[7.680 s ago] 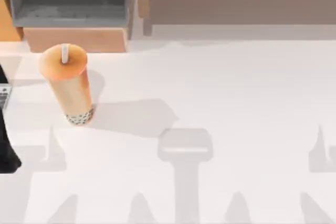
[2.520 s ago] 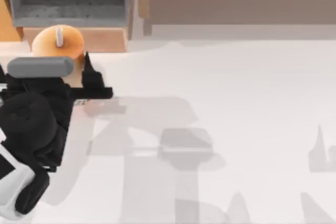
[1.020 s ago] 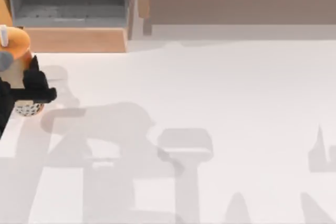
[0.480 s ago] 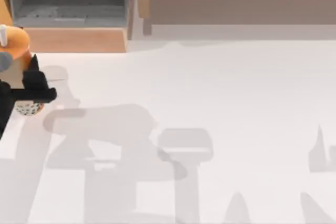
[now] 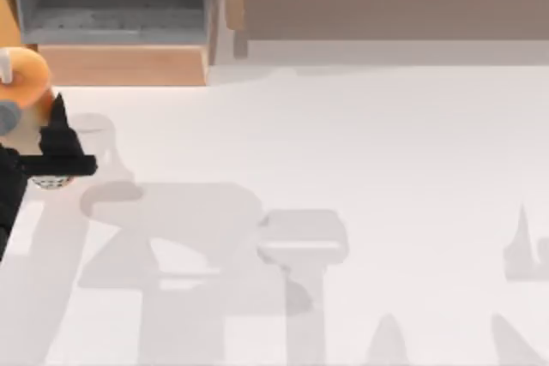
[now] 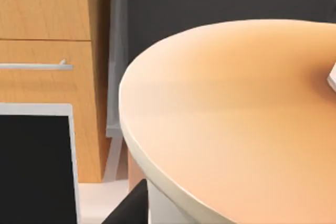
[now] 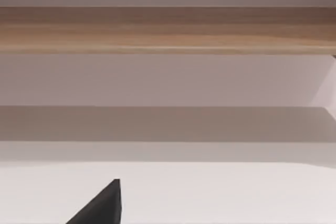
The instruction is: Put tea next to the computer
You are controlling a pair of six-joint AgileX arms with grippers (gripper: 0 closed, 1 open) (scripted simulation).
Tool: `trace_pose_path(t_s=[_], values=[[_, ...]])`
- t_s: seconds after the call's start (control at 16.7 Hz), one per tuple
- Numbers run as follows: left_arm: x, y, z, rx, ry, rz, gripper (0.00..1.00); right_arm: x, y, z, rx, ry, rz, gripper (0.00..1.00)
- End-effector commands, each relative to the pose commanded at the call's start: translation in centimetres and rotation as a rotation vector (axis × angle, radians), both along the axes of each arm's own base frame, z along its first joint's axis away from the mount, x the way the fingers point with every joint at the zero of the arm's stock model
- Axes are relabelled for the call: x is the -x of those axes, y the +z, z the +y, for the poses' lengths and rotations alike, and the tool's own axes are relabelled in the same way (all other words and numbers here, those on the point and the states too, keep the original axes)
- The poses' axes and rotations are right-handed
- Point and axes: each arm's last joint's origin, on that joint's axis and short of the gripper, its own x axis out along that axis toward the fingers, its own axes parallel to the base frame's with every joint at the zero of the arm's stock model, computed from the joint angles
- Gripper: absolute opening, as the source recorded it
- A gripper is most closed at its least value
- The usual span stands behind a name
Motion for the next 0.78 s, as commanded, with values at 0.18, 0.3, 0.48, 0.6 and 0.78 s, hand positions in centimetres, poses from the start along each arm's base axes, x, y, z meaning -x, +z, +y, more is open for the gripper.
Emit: trace_pose_path(t_s=[0.18,0.3,0.48,0.6,0.78], values=[[-0.8,-0.5,0.3,-0.005,0.005,0.004,0.0,0.0,0.0,0.0,0.0,0.0,0.0,1.0],[-1.4,-1.0,0.6,-0.01,0.007,0.023,0.0,0.0,0.0,0.0,0.0,0.0,0.0,1.0],[-1.6,-2.2,0.8,-0.016,0.006,0.076,0.0,0.0,0.0,0.0,0.0,0.0,0.0,1.0],[-1.5,-2.4,0.9,-0.017,0.006,0.09,0.0,0.0,0.0,0.0,0.0,0.0,0.0,1.0],[-1.5,-2.4,0.9,-0.017,0.006,0.09,0.0,0.0,0.0,0.0,0.0,0.0,0.0,1.0]])
